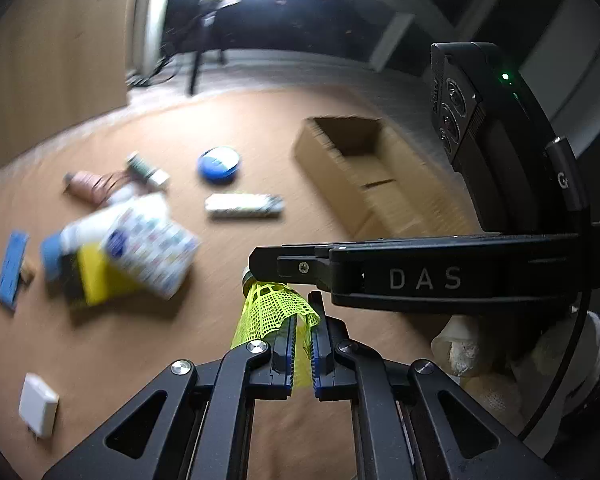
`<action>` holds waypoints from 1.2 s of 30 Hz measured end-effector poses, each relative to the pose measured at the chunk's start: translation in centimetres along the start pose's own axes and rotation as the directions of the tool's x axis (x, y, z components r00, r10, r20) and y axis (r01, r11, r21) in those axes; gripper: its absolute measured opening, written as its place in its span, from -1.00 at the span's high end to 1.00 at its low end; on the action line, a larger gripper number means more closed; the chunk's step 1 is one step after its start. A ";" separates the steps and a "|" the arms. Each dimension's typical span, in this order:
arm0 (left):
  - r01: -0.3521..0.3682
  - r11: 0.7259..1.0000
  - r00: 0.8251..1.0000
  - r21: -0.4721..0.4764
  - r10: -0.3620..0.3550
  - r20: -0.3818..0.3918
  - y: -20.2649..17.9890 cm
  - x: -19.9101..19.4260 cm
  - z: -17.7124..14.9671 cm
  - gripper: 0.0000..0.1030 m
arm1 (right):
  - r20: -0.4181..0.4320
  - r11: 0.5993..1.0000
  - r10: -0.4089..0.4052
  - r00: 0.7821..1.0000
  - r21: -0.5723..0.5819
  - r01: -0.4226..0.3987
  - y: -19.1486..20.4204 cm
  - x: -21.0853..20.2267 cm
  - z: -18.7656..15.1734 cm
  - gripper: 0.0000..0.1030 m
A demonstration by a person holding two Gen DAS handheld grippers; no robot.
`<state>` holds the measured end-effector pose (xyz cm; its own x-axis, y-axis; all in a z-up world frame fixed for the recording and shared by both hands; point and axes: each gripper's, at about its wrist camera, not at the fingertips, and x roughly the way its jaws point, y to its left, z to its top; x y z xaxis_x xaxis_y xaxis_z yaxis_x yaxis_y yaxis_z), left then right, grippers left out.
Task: Organize objects
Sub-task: 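Carry the shuttlecock with the right tool into the cardboard box and release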
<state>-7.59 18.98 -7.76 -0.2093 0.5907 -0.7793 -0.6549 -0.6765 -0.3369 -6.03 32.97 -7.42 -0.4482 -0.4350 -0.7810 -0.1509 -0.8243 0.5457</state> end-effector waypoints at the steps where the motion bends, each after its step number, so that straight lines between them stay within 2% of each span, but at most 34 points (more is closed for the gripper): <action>1: 0.010 1.000 1.000 0.015 -0.010 0.004 -0.8 0.6 0.8 0.88 | 0.021 1.000 -0.012 1.000 0.006 0.012 -0.7 -1.1 0.2 0.65; 6: 0.071 0.992 0.997 0.100 -0.073 0.010 -5.8 2.8 4.2 0.88 | 0.100 0.997 -0.068 0.993 0.048 0.063 -4.5 -5.9 1.0 0.65; 12: 0.126 0.977 0.992 0.173 -0.126 -0.015 -11.5 6.4 7.0 0.88 | 0.154 0.987 -0.138 0.978 0.104 0.123 -9.2 -9.9 1.5 0.65; 16: 0.147 0.969 0.989 0.199 -0.140 -0.045 -14.3 8.9 8.2 0.88 | 0.166 0.979 -0.174 0.971 0.139 0.152 -11.9 -11.4 1.5 0.65; 22: 0.143 0.963 0.988 0.231 -0.126 -0.087 -16.9 11.2 9.0 0.88 | 0.172 0.968 -0.219 0.961 0.165 0.191 -14.5 -12.5 1.5 0.64; 24: 0.113 0.964 0.991 0.242 -0.091 -0.100 -17.3 11.6 8.9 0.71 | 0.182 0.963 -0.244 0.953 0.157 0.217 -14.9 -12.9 1.4 0.42; 25: 0.096 0.966 0.992 0.240 -0.072 -0.105 -17.3 11.8 8.9 0.39 | 0.182 0.958 -0.267 0.946 0.159 0.240 -15.1 -13.0 1.4 0.10; 26: 0.083 0.968 0.993 0.238 -0.060 -0.103 -17.1 11.8 8.8 0.03 | 0.194 0.952 -0.286 0.938 0.165 0.256 -15.4 -13.4 1.3 -0.11; 28: 0.058 0.970 0.995 0.237 -0.038 -0.090 -16.4 11.4 8.4 -0.26 | 0.211 0.945 -0.310 0.927 0.178 0.276 -15.7 -13.7 1.2 -0.15; 30: 0.050 0.971 0.996 0.232 -0.030 -0.090 -15.8 11.1 8.2 -0.29 | 0.212 0.943 -0.313 0.926 0.186 0.276 -15.9 -13.8 1.3 -0.15; 33: 0.030 0.977 0.996 0.211 -0.011 -0.089 -14.8 10.5 7.9 -0.44 | 0.210 0.943 -0.315 0.926 0.182 0.279 -15.7 -13.6 1.3 -0.15; 36: 0.011 0.985 0.996 0.173 0.004 -0.086 -13.2 10.0 7.7 -0.47 | 0.209 0.943 -0.322 0.923 0.155 0.294 -14.9 -13.3 1.3 -0.15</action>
<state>-6.64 37.18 -7.03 -0.1485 0.5480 -0.8232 -0.7727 -0.5838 -0.2492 1.04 51.47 -4.78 -0.5497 -0.0602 -0.8332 -0.4109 -0.8490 0.3323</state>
